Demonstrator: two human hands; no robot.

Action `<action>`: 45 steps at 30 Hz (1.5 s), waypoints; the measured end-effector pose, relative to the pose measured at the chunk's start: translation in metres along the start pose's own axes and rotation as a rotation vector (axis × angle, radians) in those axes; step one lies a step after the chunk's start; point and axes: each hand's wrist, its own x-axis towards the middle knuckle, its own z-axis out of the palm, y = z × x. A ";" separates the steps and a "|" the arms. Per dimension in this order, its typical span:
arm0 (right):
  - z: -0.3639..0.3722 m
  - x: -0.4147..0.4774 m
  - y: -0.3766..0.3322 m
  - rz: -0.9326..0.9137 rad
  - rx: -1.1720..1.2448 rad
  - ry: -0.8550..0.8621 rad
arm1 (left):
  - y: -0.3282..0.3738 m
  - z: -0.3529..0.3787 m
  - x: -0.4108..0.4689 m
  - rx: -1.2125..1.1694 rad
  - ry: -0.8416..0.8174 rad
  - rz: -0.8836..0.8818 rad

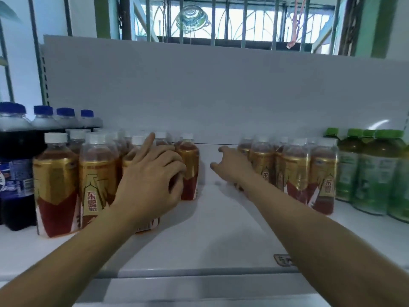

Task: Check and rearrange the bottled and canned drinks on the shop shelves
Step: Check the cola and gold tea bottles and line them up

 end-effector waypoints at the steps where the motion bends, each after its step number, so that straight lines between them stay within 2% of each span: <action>1: -0.012 0.000 0.004 -0.001 -0.020 0.060 | 0.009 0.001 0.003 -0.006 -0.018 0.014; 4: -0.041 0.005 0.016 0.027 -0.060 0.199 | 0.029 0.010 0.011 -0.088 -0.065 0.033; 9: -0.051 0.005 0.039 0.130 -0.143 0.180 | 0.049 0.030 0.020 -0.316 -0.253 -0.057; 14: -0.042 -0.004 0.054 0.016 -0.141 0.299 | 0.070 0.071 0.045 -0.565 -0.478 -0.203; 18: -0.043 -0.007 0.061 -0.061 -0.066 0.380 | 0.089 0.100 0.076 -0.926 -0.562 -0.393; 21: -0.041 -0.008 0.060 -0.099 -0.041 0.406 | 0.108 0.118 0.107 -1.116 -0.486 -0.453; 24: -0.039 -0.007 0.063 -0.124 -0.048 0.434 | 0.120 0.137 0.120 -1.165 -0.370 -0.457; 28: -0.040 -0.005 0.068 -0.175 -0.025 0.509 | 0.122 0.141 0.111 -1.283 -0.291 -0.574; 34: -0.028 -0.004 0.065 -0.301 0.044 0.648 | 0.100 0.111 0.087 -1.416 -0.333 -0.778; 37: -0.023 -0.010 0.056 -0.319 0.271 0.514 | 0.086 0.093 0.072 -1.433 -0.348 -0.780; 40: -0.019 -0.017 0.047 -0.199 0.569 0.220 | 0.076 0.081 0.058 -1.413 -0.354 -0.778; 42: -0.017 -0.020 0.042 -0.116 0.686 0.078 | 0.073 0.079 0.051 -1.469 -0.340 -0.774; 45: -0.013 -0.019 0.039 -0.030 0.824 0.078 | 0.078 0.081 0.037 -1.562 -0.344 -0.815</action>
